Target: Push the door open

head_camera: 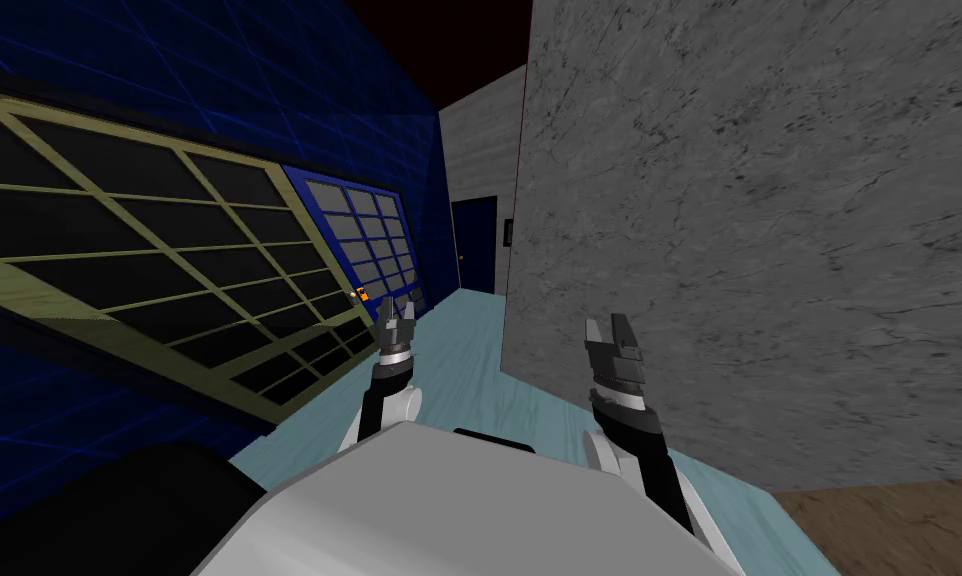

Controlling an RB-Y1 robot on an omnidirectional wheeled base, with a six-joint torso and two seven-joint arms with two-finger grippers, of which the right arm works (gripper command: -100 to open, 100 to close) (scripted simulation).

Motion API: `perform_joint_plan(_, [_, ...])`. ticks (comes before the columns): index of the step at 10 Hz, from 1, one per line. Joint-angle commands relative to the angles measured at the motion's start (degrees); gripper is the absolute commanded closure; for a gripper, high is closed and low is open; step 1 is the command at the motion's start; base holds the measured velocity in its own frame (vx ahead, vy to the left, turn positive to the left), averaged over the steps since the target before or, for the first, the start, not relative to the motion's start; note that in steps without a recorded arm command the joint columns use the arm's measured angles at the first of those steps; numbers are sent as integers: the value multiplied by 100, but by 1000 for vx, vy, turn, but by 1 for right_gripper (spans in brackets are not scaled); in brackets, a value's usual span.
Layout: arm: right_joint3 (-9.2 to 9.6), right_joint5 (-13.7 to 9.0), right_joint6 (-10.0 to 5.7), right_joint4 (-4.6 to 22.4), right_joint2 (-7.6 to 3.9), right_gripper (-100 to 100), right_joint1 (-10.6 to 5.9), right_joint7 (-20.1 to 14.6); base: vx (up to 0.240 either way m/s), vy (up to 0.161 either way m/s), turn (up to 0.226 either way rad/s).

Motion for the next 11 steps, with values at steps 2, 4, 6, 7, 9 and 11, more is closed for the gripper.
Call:
perform_joint_plan(2, [-67,-50,-27,102,-62,-100,-13,83,97,100,-158])
perform_joint_plan(4, [-132,-100,-53,202,-123,-100,-27,165,127,172,-110])
perform_joint_plan(6, [-213,-161,-86,328,-180,-100,-44,267,163,169,-195])
perform_joint_plan(7, [-252,-190,-101,388,-206,-100,-53,317,154,172,-169])
perform_joint_plan(9, [-330,-249,-133,508,-258,-100,-70,415,182,169,-171])
perform_joint_plan(11, [-407,-308,-164,629,-310,-100,-87,514,147,182,-168])
